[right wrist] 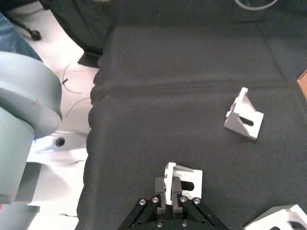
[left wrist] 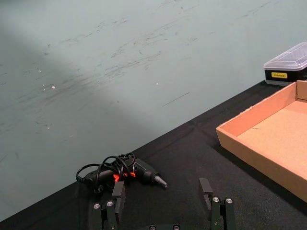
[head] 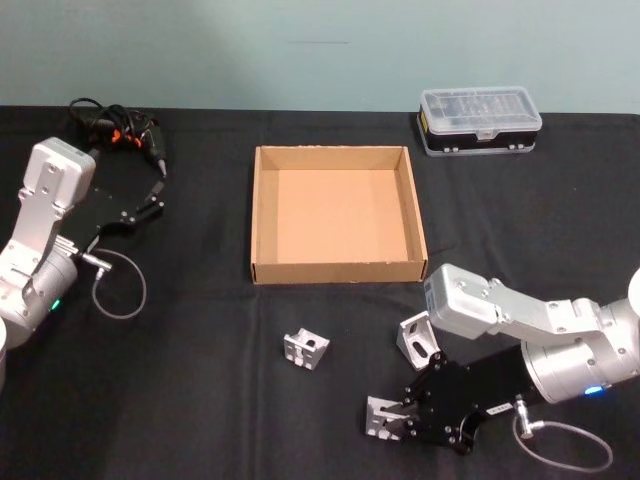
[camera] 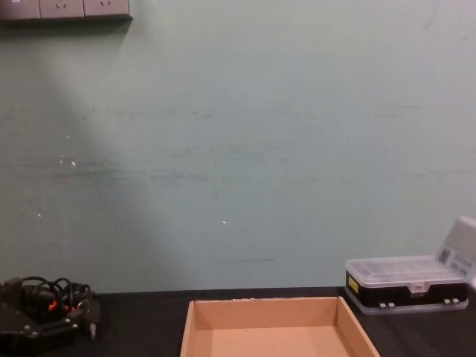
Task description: Use one hand to pick up the angle iron from the table and place it into the box.
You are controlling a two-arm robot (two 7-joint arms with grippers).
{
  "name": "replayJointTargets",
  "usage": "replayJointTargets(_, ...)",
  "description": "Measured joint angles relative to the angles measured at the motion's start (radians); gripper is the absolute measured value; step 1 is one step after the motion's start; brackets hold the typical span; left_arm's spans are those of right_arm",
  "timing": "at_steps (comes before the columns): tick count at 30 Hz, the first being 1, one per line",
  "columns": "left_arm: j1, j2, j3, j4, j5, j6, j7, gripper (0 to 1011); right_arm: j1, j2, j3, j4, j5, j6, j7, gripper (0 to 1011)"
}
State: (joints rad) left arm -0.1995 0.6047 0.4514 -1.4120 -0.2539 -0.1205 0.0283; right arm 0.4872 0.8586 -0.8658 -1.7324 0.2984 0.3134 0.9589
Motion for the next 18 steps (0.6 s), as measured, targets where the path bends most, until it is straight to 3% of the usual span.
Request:
replayJointTargets(13,0.000,0.000,0.000,0.000,0.000,0.000,0.000,1000,0.037,-0.017,0.074,-0.013,0.117,-0.014,-0.012,83)
replayJointTargets(18,0.000,0.000,0.000,0.000,0.000,0.000,0.000,1000,0.053,-0.031,0.114,0.001,0.120,-0.042,-0.089,83)
